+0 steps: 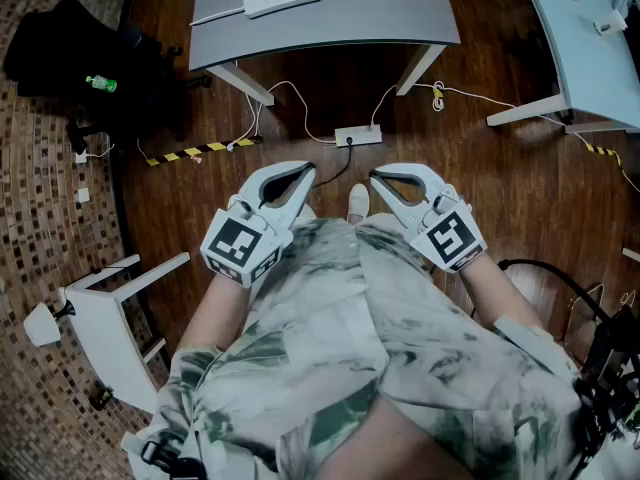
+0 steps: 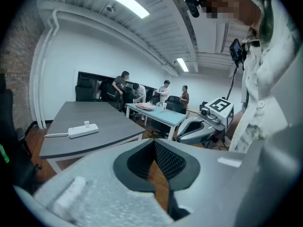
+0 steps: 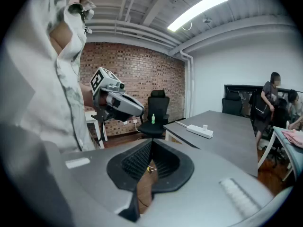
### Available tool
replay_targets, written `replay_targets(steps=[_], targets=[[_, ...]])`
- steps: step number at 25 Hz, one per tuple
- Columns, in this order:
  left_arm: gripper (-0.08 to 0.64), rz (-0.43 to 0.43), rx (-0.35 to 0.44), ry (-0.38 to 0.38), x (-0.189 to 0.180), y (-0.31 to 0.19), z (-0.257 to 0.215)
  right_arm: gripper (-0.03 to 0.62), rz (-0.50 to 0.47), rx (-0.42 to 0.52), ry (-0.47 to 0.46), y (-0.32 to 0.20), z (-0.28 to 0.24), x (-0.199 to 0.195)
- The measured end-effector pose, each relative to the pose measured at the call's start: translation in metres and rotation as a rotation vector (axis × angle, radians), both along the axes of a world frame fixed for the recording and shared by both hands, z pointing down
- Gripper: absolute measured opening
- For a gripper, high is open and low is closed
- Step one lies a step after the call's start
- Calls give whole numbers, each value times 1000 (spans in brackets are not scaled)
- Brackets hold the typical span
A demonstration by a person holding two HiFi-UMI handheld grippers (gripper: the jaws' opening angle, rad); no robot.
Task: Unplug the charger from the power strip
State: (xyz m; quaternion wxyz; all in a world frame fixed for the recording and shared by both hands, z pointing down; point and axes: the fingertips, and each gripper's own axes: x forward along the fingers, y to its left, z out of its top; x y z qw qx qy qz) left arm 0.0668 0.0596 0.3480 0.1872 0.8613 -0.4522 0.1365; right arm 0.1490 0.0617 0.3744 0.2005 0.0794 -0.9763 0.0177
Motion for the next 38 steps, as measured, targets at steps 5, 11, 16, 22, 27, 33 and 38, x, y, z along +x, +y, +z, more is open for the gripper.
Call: replay_targets(steps=[5, 11, 16, 22, 27, 33, 38], targets=[[3, -2, 25, -12, 0, -35, -2, 9, 5, -6, 15, -36, 7, 1], [3, -16, 15, 2, -32, -65, 1, 8, 26, 1, 19, -68, 6, -20], [3, 0, 25, 37, -69, -103, 12, 9, 38, 8, 64, -105, 17, -56], [3, 19, 15, 84, -152, -158, 17, 8, 74, -10, 144, -164, 24, -134], [3, 65, 2, 68, -212, -189, 34, 8, 111, -24, 204, -206, 61, -186], [3, 91, 4, 36, -257, -235, 53, 8, 137, -36, 292, -263, 104, -214], [3, 95, -13, 20, -259, -275, 68, 8, 164, -46, 398, -324, 147, -209]])
